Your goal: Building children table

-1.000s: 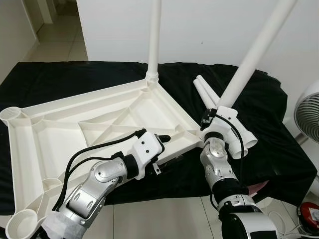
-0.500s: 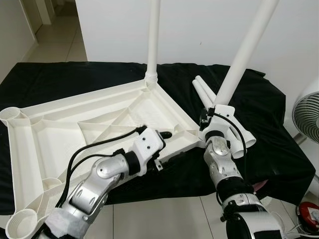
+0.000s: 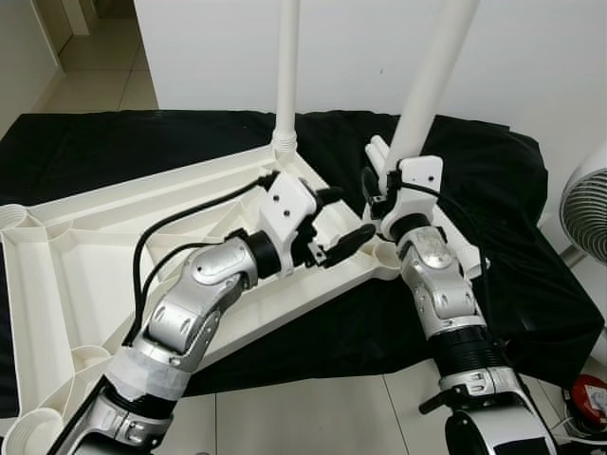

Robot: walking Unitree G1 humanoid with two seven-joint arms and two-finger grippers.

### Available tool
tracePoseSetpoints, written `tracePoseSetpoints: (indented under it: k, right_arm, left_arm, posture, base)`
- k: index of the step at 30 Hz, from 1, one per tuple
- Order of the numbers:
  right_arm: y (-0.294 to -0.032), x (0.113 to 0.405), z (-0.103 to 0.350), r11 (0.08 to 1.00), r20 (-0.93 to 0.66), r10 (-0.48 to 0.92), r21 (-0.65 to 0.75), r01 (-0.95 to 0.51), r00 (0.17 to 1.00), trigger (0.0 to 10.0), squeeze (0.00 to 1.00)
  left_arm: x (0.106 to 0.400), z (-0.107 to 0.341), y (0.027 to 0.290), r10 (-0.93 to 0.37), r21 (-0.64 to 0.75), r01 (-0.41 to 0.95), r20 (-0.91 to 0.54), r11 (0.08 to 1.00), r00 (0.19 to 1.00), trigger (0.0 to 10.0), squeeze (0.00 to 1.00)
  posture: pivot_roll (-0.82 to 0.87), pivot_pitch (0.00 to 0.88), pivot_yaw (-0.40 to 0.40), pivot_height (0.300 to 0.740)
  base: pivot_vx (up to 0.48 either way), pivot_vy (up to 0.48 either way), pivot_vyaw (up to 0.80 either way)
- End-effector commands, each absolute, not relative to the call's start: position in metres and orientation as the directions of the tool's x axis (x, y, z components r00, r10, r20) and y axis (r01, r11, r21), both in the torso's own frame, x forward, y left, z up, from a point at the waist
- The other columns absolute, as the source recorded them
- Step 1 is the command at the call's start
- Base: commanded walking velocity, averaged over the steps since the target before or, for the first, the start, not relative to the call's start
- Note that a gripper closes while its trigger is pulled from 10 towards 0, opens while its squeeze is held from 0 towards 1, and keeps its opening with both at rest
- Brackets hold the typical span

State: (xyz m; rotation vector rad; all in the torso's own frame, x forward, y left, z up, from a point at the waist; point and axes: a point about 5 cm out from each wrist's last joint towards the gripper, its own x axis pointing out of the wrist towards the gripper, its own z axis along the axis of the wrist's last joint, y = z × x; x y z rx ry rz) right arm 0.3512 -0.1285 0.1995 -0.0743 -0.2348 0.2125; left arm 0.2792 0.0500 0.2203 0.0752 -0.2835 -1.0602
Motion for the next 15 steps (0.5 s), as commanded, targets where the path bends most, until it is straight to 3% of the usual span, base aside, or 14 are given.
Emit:
tracePoseSetpoints:
  k: [1,6,7,15]
  right_arm:
    - [-0.127,0.348,0.206,0.947,0.217,0.309,-0.155,-0.280,0.926,10.0,0.00]
    - [-0.126,0.344,0.208,0.903,0.187,0.411,-0.218,-0.371,0.892,10.0,0.00]
    - [-0.127,0.342,0.207,0.878,0.169,0.455,-0.250,-0.409,0.874,10.0,0.00]
    - [-0.122,0.325,0.198,0.724,0.067,0.653,-0.348,-0.595,0.755,10.0,0.00]
  left_arm:
    - [0.285,0.228,0.049,-0.867,0.175,0.854,0.202,0.489,0.455,10.0,1.00]
    - [0.291,0.242,0.049,-0.851,0.169,0.842,0.231,0.513,0.472,10.0,1.00]
    - [0.295,0.246,0.050,-0.844,0.154,0.840,0.244,0.521,0.479,10.0,0.00]
    - [0.306,0.264,0.053,-0.822,0.086,0.841,0.284,0.534,0.494,10.0,0.00]
  posture:
    - [-0.04,0.000,-0.049,0.740]
    - [-0.04,0.000,-0.048,0.740]
    - [-0.04,0.000,-0.046,0.740]
    - [-0.04,0.000,-0.042,0.740]
  base:
    - [0.000,0.000,0.00]
    - [0.000,0.000,0.00]
    - [0.000,0.000,0.00]
    - [0.000,0.000,0.00]
